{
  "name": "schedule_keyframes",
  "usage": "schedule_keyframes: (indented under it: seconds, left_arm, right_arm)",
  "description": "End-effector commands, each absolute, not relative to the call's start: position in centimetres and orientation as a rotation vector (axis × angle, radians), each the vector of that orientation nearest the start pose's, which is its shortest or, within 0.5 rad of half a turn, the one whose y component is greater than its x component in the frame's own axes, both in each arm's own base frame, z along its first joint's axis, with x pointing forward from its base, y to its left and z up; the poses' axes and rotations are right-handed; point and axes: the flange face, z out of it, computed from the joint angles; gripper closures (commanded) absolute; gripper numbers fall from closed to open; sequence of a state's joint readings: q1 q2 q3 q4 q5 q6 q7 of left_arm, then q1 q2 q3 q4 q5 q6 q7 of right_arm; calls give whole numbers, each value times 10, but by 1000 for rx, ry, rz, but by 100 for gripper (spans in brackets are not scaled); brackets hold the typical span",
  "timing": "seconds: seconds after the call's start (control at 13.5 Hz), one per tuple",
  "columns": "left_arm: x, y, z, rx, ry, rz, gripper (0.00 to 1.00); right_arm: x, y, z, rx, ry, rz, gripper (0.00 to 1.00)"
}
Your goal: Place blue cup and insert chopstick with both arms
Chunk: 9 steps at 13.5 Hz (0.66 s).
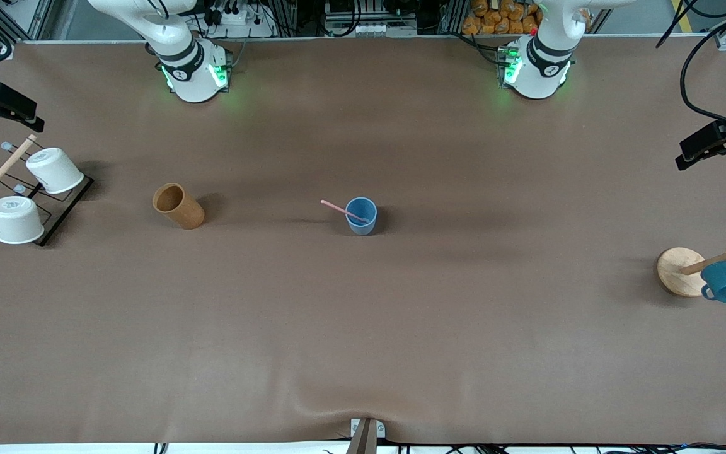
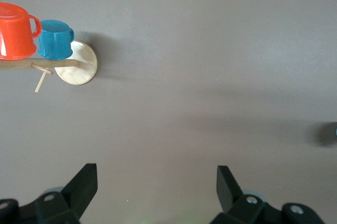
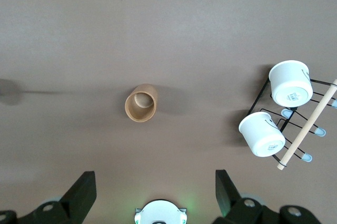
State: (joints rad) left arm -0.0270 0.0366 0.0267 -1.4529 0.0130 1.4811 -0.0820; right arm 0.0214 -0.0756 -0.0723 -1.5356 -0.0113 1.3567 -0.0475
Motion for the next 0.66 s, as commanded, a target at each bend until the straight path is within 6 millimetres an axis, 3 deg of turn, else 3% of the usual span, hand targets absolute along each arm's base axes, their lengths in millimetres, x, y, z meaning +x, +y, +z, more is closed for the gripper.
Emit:
schedule_keyframes:
  seconds: [0.0,0.3,0.59]
  left_arm:
    - [551,3,656,-3146,-117,17,0]
    - [552,1,655,-3147,-93,20,0]
    - [549,-16,649,-3146,-78,61,0]
  right_arm:
    - [510,-33,669,-3145,30,136,0]
    - [510,-34,670,-3124,58,134,0]
    - [510,-33,671,-3123,57,124,0]
